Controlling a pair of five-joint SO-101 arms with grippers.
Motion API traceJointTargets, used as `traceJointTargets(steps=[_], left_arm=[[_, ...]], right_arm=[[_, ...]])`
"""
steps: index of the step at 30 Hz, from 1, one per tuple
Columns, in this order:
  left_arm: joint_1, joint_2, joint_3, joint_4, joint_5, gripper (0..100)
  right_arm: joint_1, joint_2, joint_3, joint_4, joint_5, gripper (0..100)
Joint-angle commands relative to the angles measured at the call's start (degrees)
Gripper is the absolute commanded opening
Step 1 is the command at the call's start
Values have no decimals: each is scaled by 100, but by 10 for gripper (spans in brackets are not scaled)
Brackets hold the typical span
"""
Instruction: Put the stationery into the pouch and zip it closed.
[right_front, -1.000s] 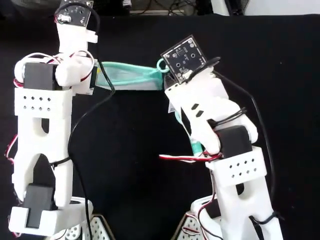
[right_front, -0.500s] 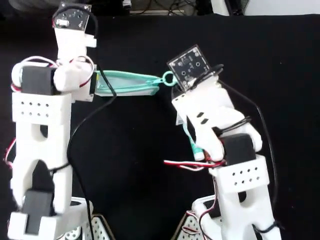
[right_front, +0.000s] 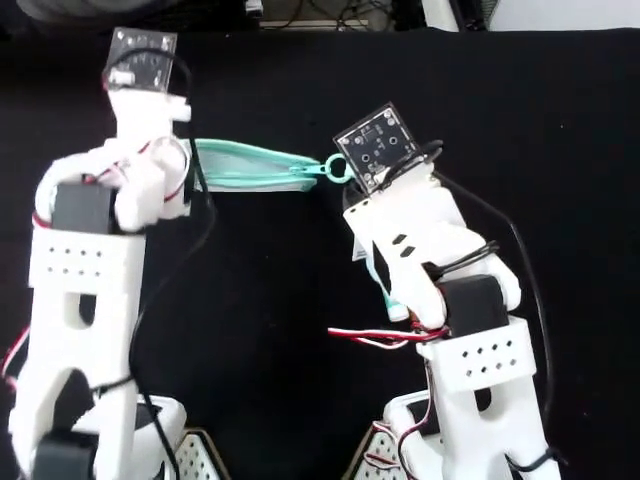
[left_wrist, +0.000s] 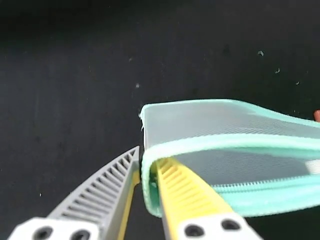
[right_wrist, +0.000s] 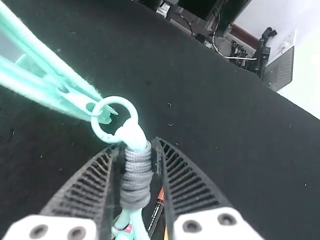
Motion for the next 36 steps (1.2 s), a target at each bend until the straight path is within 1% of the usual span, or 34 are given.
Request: traceJointTargets(steps=[1,5,9,16,20,22,24,29,31,33,35,36], left_arm=[[-75,-466,1042,-536,53,31],[-66,-835,1684,-967,62,31],[-66,-949,2088,-1231,97,31],[-66,-976,2422,-1275,97,31],[-84,-976,2501,-1275,97,31],[-101,-976,2510,-1275,97,31],[-92,-976,2545,-1275,97,31],[-75,-976,2659,-1319,97,31],[-84,-976,2774,-1477,97,31],[-92,-976,2941,-1688,97,31],[-101,-976,3108,-1846,97,31],[-110,-976,3169,-1890,97,31]], right_arm=[[202,-163,-66,-26,44,12],[202,-154,-48,-26,35,13],[202,-163,-66,-26,35,14],[202,-163,101,-26,35,14],[-141,-171,154,18,-9,14],[-431,-171,110,62,-9,17],[-686,-154,-75,369,-18,64],[-1363,-171,-998,1688,-79,270],[-1653,-171,-1490,2215,-79,293],[-1855,-171,-2009,2708,-79,293],[-1855,-171,-2413,3007,-79,293],[-1697,-171,-2510,3086,-79,293]])
